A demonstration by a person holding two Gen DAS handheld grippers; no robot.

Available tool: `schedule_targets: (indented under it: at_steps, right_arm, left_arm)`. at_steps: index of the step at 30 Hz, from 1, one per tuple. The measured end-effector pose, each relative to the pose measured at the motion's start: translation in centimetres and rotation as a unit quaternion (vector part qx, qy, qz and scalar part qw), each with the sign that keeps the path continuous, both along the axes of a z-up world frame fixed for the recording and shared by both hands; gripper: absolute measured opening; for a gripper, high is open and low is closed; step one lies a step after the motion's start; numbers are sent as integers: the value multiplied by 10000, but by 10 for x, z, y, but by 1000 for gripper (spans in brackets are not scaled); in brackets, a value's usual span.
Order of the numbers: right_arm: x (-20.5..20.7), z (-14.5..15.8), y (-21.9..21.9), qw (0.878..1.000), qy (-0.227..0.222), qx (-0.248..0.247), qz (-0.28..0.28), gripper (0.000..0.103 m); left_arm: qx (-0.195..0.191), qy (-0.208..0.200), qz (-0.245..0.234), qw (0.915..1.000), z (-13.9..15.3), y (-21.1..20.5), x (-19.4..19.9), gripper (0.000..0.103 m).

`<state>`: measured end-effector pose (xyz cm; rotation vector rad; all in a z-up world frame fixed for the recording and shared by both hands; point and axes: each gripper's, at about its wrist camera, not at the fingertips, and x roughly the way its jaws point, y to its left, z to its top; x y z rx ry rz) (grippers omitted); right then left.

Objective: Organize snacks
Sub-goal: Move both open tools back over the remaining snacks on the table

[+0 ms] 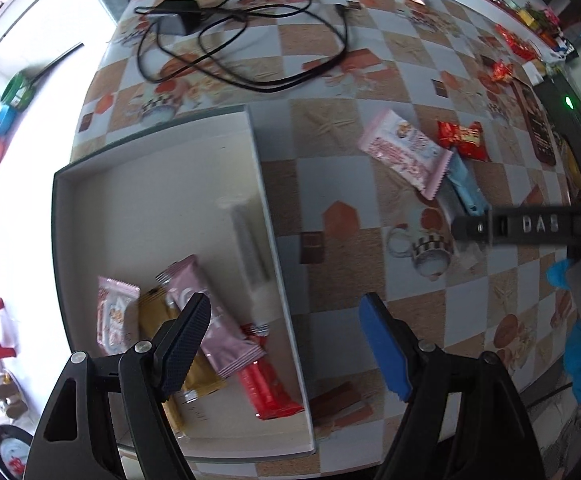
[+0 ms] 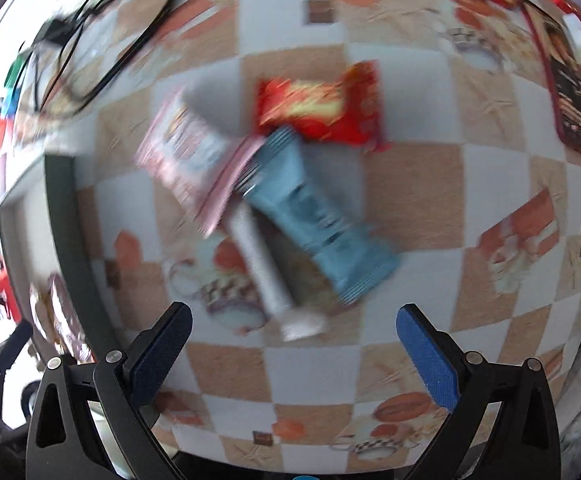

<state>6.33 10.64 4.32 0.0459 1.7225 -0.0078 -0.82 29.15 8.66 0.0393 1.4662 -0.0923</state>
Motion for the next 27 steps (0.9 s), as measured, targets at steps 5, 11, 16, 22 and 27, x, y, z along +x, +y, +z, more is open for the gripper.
schedule_targets:
  at_steps: [5,11,16,22,27]
  right_arm:
    - [38,10,-20,9994,-269,16,-203,103]
    - [87,13,-3,9978,-627,-124,158,103]
    - [123,3,12,9982,-590,34,108,103]
    - [109,-22,42,9961,-444,-148,744,103]
    - [92,-32,45,9953,-353,-243,868,103]
  left_arm:
    - [-70,37,-36,10000,1,-11,-1,80]
    - [-103,76,49,9999,4,-7,-11,80]
    - [-101,85,160,9998,7,1,-23,80]
    - [-49,176,222,9996,2,4,-31,80]
    - [-67,207,206,9996,0,1,-31,80]
